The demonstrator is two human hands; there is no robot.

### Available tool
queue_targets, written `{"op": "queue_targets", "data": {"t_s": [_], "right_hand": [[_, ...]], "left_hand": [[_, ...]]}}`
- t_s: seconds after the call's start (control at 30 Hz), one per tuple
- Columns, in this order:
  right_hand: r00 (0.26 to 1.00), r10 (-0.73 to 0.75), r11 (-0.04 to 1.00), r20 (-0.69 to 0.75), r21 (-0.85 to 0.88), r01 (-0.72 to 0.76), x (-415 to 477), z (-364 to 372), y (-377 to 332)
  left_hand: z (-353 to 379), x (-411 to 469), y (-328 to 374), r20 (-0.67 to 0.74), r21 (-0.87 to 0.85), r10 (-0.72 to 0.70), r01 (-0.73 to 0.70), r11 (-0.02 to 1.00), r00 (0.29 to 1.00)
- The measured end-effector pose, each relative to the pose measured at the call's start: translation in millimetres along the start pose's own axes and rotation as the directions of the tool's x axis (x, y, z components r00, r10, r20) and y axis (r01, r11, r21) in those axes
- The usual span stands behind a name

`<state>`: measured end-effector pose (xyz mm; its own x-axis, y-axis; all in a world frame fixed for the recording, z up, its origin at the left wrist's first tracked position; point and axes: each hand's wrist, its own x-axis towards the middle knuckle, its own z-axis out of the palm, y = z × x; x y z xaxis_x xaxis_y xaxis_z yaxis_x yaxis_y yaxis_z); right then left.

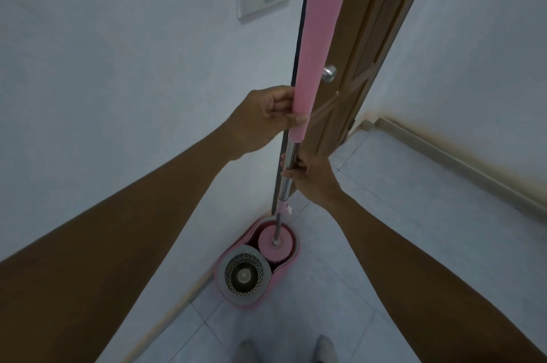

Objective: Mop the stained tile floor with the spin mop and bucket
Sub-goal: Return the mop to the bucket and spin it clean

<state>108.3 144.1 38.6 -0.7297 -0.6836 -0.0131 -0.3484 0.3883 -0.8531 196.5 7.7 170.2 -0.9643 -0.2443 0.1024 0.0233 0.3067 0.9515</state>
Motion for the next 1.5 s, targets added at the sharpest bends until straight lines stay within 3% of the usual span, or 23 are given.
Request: {"op": "queue_targets", "data": {"t_s": [0.17, 0.37, 0.63, 1.07, 1.23, 1.5], "right_hand": [[1.0, 0.007, 1.0, 0.008, 0.0, -0.007, -4.6, -10.6, -10.9], [0.992, -0.129, 0.992, -0.013, -0.012, 0.129, -4.9, -21.4, -41.3], [0.984, -0.17, 0.985, 0.048, 0.016, 0.17, -6.8, -21.6, -67.5], [0.968, -0.189, 0.978, 0.166, -0.054, 0.2, -32.5, 40.8, -60.0], [0.964, -0.182, 0.983, 0.193, -0.004, 0.186, -40.2, 68.0, -49.7], [0.958, -0.097, 0.993, 0.27, -0.033, 0.11, -40.7, 96.4, -28.7]], "left_hand": [[-2.4, -0.3, 14.0, 0.022, 0.068, 0.062, -0.064, 0.996, 0.998], [-18.0, -7.2, 39.3, -0.05, 0.053, 0.201, -0.198, 0.979, 0.978], [-33.7, -23.3, 55.0, -0.096, 0.072, 0.266, -0.26, 0.963, 0.959], [-51.6, -79.5, 20.7, -0.173, 0.009, 0.1, -0.1, 0.995, 0.98], [-52.7, -94.8, 0.8, -0.206, -0.002, 0.031, -0.033, 0.999, 0.978], [-48.7, -111.1, -36.6, -0.227, -0.041, -0.079, 0.072, 0.997, 0.971]]}}
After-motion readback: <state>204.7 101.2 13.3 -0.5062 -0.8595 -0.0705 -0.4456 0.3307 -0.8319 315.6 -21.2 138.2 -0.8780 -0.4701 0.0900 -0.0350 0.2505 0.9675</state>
